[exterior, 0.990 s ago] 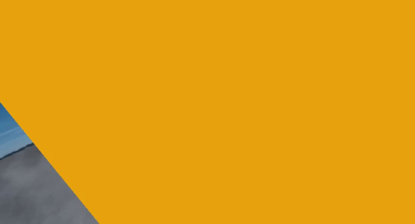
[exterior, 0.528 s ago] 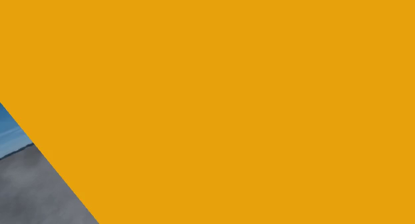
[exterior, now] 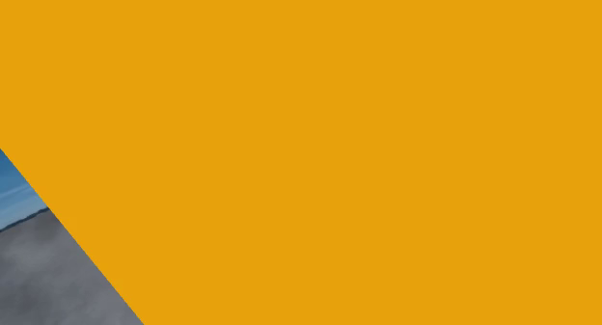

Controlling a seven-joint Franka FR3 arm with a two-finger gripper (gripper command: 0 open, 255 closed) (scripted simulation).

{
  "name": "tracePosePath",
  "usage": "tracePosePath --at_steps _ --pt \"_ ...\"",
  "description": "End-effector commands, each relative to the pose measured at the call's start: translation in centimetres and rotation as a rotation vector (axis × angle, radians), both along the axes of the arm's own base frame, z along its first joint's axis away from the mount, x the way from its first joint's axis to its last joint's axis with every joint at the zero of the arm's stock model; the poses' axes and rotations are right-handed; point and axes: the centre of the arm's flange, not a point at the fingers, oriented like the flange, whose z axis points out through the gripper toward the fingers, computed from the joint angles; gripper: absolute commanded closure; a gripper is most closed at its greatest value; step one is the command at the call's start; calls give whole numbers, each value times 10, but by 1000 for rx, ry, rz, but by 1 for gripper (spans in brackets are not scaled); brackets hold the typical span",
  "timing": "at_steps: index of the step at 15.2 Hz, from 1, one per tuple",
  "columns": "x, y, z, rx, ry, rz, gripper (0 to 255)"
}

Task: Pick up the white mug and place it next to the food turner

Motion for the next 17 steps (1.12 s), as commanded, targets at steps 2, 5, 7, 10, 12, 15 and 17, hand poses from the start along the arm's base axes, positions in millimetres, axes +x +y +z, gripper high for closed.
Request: tracePosePath --at_steps 2,5,7,10,12,15,17 --pt "11 37 -3 0 0 -1 255" --pt "22 75 -6 0 0 -1 255" --pt "29 100 -8 0 0 -1 255" --pt "40 138 -11 0 0 -1 255" --pt "47 164 -13 0 0 -1 255" --pt "58 202 -16 0 0 -1 255" --pt "65 227 -19 0 0 -1 255"
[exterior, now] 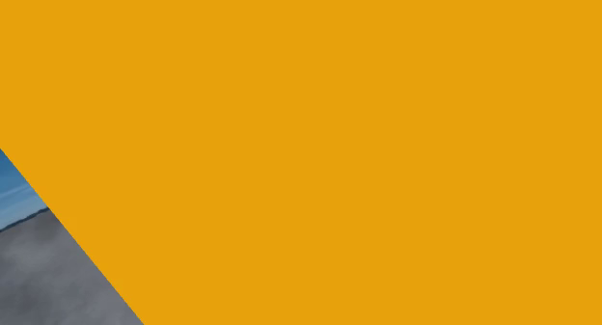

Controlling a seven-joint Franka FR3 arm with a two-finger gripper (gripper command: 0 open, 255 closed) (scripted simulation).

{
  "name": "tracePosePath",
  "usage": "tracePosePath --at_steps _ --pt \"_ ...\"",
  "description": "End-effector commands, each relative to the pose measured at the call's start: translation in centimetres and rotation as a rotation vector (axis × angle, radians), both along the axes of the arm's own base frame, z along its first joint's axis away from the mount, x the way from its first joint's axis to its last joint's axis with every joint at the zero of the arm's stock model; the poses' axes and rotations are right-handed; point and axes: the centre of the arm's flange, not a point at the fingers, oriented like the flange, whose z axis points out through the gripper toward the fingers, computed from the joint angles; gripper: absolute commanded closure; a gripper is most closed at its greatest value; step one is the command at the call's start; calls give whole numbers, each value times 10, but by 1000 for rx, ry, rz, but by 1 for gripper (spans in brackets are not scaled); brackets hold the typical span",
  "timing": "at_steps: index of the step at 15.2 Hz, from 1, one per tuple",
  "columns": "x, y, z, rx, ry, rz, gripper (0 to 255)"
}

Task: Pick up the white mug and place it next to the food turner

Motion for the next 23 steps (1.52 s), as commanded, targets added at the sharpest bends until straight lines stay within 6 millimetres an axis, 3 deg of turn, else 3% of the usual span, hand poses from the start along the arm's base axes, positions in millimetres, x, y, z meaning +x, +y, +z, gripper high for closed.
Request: tracePosePath --at_steps 1,23 --pt "7 24 -4 1 0 -2 255" --pt "86 303 -27 1 0 -2 255"
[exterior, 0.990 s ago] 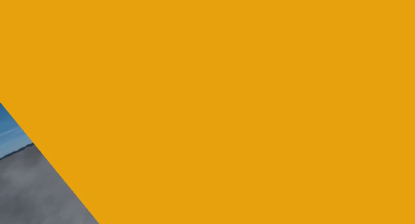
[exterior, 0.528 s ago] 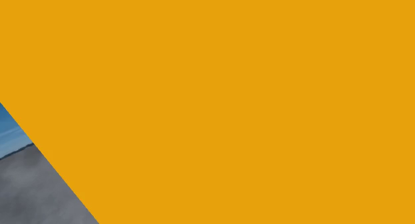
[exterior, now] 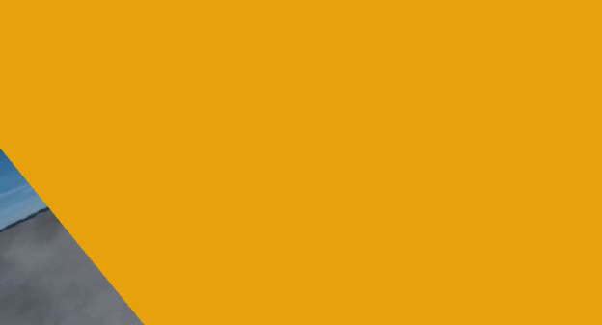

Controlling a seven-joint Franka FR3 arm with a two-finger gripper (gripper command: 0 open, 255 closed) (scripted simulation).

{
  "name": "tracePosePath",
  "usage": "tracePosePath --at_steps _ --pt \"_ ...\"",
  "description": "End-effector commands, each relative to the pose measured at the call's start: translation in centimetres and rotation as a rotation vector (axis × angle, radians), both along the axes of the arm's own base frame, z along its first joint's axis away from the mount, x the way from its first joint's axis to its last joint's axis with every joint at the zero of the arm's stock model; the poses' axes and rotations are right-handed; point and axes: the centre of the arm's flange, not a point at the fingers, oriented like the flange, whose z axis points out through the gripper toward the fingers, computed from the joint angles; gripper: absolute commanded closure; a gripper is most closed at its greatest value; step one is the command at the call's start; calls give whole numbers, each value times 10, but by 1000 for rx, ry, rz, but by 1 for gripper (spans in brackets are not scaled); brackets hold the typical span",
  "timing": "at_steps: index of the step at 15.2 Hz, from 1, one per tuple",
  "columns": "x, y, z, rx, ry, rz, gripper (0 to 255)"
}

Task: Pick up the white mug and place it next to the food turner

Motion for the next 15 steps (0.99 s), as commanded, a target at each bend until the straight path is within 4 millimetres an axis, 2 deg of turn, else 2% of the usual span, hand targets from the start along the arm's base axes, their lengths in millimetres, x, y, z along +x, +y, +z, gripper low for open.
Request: tracePosePath --at_steps 1,15 --pt "3 33 -7 -3 15 13 255" --pt "53 210 -22 -3 15 13 255"
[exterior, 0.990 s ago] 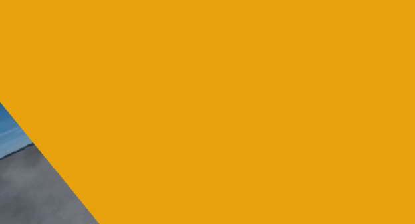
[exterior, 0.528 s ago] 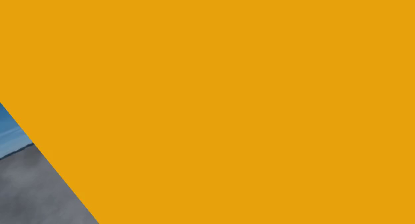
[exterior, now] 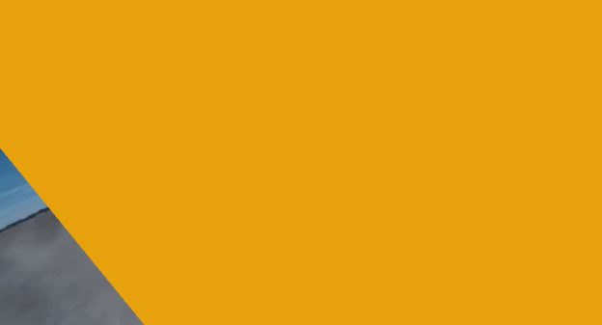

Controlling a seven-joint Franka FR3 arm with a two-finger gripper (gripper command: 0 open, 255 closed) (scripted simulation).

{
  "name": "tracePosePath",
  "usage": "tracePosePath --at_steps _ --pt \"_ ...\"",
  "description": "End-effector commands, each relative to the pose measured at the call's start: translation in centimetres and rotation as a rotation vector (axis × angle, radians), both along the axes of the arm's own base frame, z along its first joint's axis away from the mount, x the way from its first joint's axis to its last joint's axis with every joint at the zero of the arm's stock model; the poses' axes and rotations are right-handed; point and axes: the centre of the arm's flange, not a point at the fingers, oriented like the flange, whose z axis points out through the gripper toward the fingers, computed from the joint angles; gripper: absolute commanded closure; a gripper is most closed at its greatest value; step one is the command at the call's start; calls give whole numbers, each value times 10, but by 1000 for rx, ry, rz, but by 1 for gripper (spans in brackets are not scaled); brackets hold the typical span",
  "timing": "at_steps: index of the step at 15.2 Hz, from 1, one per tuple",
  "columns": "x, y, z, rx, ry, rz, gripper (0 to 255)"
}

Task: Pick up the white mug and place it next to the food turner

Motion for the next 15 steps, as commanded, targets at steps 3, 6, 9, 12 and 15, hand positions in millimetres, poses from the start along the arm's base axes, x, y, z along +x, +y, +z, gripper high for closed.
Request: tracePosePath --at_steps 3,6,9,12,15 --pt "1 61 -8 124 118 -39 255" --pt "7 80 -15 124 118 -39 255" --pt "7 80 -31 124 118 -39 255" --pt "7 80 -47 124 118 -39 255" --pt "7 80 -63 124 118 -39 255"
